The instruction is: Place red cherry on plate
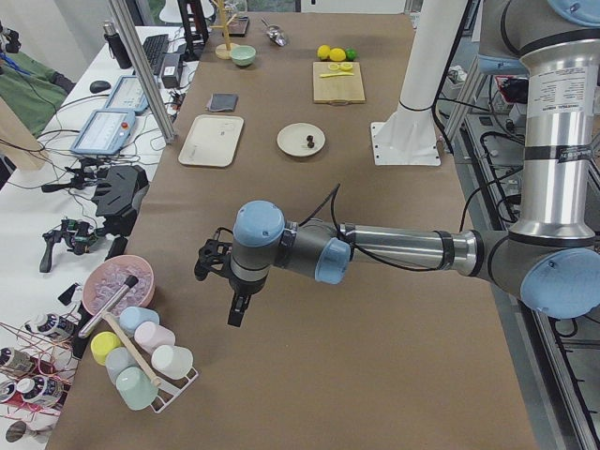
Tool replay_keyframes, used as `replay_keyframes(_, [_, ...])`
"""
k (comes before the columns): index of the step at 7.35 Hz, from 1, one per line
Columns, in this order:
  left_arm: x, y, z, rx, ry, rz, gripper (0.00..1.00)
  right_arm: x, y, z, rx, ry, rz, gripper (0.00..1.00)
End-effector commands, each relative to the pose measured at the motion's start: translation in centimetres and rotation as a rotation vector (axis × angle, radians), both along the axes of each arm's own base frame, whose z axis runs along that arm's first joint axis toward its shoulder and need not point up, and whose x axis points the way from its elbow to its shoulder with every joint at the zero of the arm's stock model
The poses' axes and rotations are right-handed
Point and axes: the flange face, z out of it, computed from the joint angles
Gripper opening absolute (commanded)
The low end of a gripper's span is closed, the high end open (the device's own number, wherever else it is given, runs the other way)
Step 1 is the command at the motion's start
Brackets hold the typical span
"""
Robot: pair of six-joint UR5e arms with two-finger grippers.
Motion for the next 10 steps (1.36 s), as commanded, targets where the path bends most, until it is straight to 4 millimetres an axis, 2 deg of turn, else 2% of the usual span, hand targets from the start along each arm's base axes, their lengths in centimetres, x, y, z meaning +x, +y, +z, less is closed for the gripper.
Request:
replay_keyframes(1, [0.33,0.15,0.09,0.024,-0.003,0.013,0.98,-0.03,-0.43,-0.43,0.012,-0.002,0.001,1.0])
replay_keyframes(10, [0.48,0.42,0.23,0.06,-0.003,0.015,0.98,-0.14,-0.85,-1.19,0.027,-0.02,0.004,1.0])
